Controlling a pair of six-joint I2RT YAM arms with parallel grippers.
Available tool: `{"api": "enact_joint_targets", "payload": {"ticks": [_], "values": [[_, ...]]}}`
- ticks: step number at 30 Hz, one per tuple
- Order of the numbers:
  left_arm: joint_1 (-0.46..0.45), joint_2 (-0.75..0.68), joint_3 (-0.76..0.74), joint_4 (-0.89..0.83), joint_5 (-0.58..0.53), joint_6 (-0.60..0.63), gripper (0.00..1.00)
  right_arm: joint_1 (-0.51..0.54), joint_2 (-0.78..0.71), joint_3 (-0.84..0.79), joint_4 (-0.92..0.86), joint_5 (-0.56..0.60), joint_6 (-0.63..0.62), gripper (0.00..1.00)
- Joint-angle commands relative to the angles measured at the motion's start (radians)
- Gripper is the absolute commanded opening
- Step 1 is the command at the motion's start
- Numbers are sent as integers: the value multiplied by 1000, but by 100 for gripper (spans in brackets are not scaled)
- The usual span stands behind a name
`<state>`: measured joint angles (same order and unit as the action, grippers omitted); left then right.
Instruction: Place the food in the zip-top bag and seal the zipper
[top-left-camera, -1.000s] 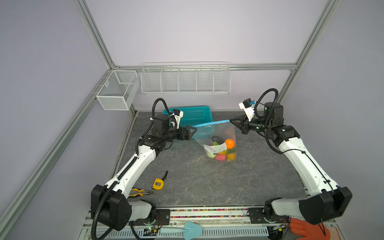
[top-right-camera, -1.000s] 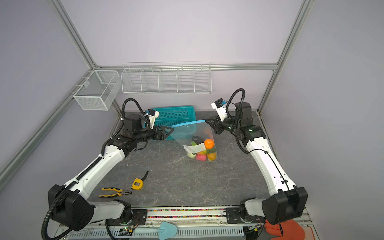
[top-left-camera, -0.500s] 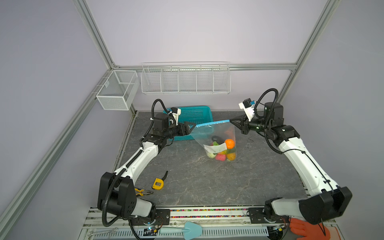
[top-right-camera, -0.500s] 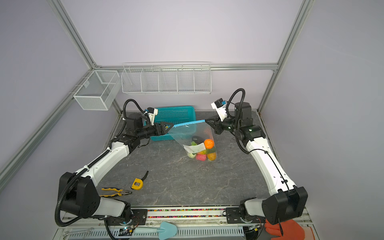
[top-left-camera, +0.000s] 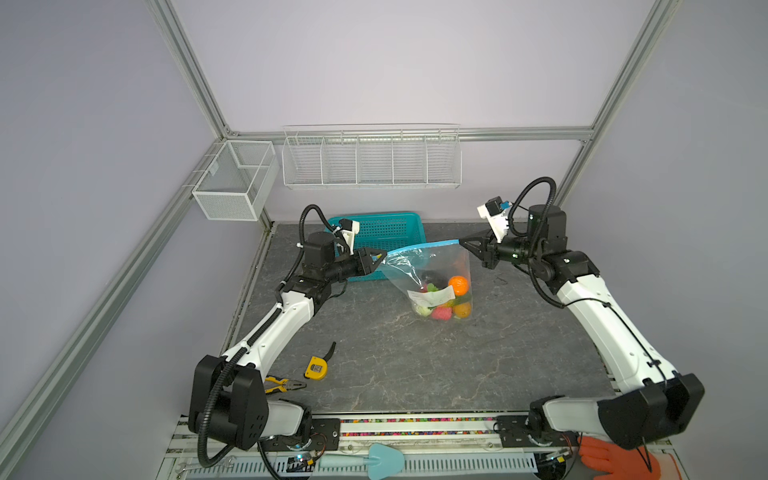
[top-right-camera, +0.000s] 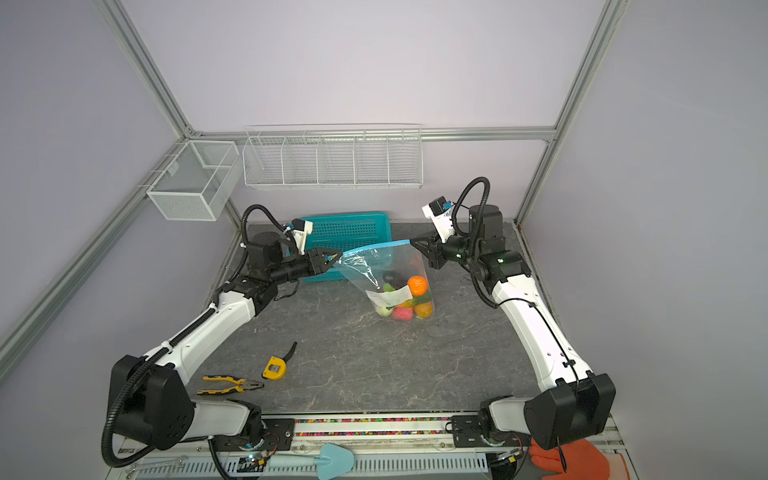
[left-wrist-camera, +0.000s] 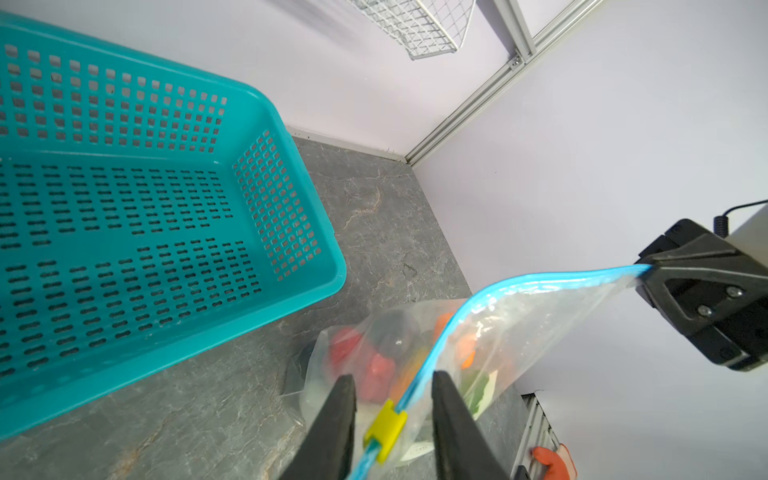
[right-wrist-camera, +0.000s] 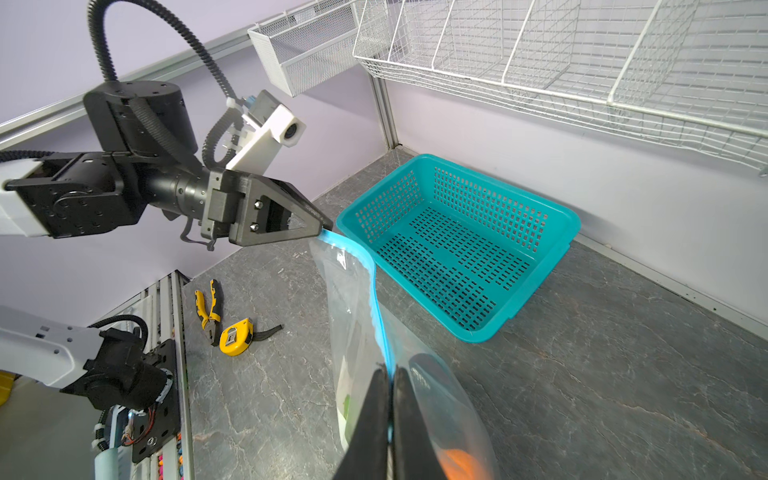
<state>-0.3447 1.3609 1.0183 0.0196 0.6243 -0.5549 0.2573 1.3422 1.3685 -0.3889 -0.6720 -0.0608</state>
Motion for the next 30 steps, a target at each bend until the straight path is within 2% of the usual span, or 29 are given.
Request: {"api": "enact_joint_targets", "payload": {"ticks": [1,5,8,15,19,22,25,27,30], "values": [[-20,-30,2,28,15,-21,25,8,-23,-17,38,24,42,7],[-37,-63,12,8,2,-24,21,17,-57,-32,29,89,111,7],[-49,-98,39,-41,-9,-21,21,18,-112,-52,10,172,204,7],[-98,-184,114,-261,-59,40,18,91,-323,-130,-152,336,332,7],[-111,-272,100,-301,-69,13,17,131,-444,-148,-282,365,435,7],[-132,-307,124,-328,-102,-21,19,137,-527,-198,-361,462,510,7],[-174,-234,202,-390,-159,0,19,131,-577,-265,-384,573,547,7],[-179,-145,240,-394,-171,0,15,112,-569,-301,-379,653,552,6],[-178,1,296,-351,-188,-4,14,20,-520,-372,-292,728,545,6]]}}
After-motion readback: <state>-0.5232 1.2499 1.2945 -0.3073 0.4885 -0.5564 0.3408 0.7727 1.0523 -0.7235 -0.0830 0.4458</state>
